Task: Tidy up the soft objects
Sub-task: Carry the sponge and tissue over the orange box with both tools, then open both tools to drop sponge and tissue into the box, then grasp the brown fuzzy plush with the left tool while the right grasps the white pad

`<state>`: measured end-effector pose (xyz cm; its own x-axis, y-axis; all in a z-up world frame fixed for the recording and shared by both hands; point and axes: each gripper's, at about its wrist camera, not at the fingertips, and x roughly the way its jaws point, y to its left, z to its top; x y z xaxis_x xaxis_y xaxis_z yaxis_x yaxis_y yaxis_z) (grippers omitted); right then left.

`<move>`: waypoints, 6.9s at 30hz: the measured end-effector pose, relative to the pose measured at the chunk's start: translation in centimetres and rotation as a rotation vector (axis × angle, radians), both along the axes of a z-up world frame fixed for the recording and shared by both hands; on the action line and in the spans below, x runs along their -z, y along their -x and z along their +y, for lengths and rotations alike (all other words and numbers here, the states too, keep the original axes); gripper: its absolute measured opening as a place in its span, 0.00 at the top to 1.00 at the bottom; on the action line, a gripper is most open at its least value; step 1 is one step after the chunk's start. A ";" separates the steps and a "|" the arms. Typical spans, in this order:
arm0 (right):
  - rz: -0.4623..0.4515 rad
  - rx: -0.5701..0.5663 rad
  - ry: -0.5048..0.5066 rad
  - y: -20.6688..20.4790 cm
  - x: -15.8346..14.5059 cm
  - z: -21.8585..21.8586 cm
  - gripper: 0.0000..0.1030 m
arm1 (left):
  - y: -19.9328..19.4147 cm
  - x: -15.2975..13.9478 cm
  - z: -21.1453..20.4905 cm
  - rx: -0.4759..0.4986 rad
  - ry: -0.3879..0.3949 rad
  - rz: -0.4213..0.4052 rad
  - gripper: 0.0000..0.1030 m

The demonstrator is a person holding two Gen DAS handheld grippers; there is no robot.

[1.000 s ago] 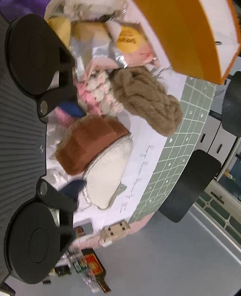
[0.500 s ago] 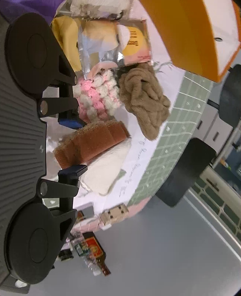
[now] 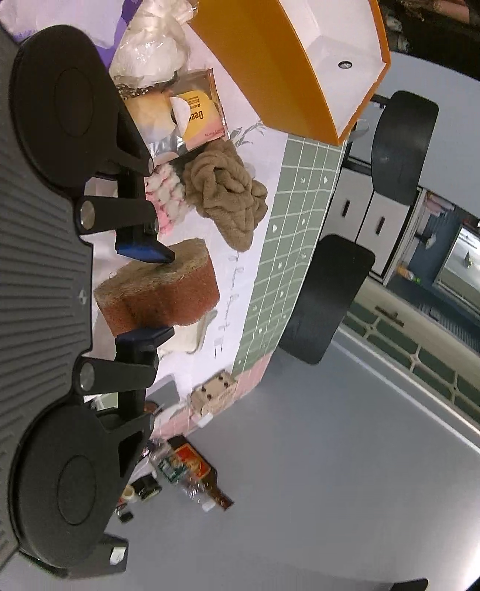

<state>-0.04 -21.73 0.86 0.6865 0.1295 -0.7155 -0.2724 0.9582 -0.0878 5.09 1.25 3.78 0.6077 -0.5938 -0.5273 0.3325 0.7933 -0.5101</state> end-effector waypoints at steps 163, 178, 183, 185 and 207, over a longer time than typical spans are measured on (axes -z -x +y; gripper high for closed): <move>0.039 -0.466 0.052 -12.2 -6.3 24.3 0.65 | -3.8 -4.1 16.5 -0.032 -0.548 -0.182 0.38; 0.036 -0.270 0.033 -8.5 -2.9 12.4 0.64 | -3.2 -1.5 7.7 0.131 -0.611 -0.175 0.35; -0.003 -0.219 0.037 -6.4 -2.2 9.1 0.63 | -3.3 -0.4 4.5 0.191 -0.627 -0.166 0.35; -0.005 -0.200 0.021 -5.9 -2.0 7.9 0.63 | -3.4 0.0 3.2 0.216 -0.636 -0.163 0.34; 0.129 0.313 -0.233 -9.3 3.2 -6.3 0.31 | -10.4 3.0 -8.1 0.298 -0.713 -0.074 0.23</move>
<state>9.21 -28.00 -2.29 0.6251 0.0975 -0.7745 0.0414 0.9866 0.1575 15.49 -6.85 0.73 0.5237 -0.2702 -0.8079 0.5968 0.7931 0.1216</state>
